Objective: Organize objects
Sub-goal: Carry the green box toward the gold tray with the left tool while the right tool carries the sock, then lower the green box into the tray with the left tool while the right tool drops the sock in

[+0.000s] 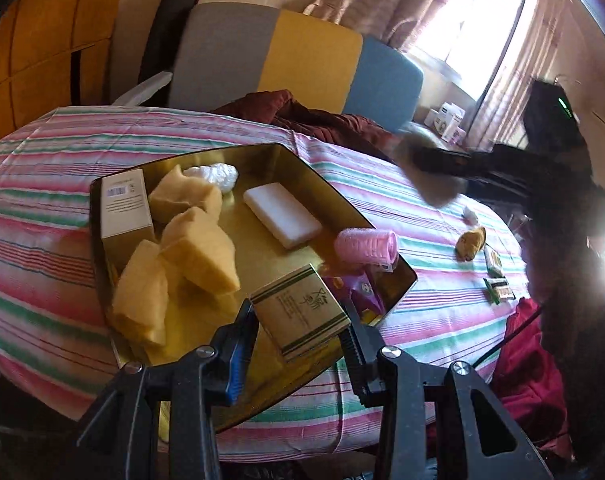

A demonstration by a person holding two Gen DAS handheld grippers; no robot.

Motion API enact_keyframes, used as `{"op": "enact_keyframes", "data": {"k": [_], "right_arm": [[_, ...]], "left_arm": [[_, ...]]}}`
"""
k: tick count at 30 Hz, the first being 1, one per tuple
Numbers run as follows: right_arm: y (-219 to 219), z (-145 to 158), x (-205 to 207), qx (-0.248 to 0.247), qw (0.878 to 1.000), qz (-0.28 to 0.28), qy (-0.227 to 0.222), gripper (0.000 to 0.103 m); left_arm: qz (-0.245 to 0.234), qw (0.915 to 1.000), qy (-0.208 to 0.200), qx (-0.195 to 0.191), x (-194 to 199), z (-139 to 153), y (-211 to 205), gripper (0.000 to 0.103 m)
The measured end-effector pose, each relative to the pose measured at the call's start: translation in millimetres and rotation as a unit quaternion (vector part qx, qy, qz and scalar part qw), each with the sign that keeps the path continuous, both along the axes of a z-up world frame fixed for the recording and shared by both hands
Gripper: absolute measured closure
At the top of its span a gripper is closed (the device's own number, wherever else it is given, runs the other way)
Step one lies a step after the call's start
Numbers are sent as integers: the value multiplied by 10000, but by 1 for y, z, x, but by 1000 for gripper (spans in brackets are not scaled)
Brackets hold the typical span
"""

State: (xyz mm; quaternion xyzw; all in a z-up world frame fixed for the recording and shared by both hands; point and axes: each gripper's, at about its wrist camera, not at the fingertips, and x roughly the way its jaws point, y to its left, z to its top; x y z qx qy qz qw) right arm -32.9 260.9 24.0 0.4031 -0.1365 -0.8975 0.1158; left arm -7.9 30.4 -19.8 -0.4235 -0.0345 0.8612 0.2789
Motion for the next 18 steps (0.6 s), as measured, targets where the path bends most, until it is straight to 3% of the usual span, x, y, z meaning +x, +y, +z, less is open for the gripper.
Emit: {"op": "enact_keyframes", "data": {"k": [8, 15, 18], "right_arm": [[-37, -23, -49, 68, 9981, 415, -449, 38], [-47, -26, -92, 196, 9975, 348, -590, 38], [-48, -23, -117, 173, 9988, 168, -437, 19]], "left_arm": [[-306, 9995, 27, -22, -14, -5, 21, 63], [-330, 9993, -101, 158, -37, -11, 30, 62], [-357, 9992, -128, 142, -44, -15, 39, 62]]}}
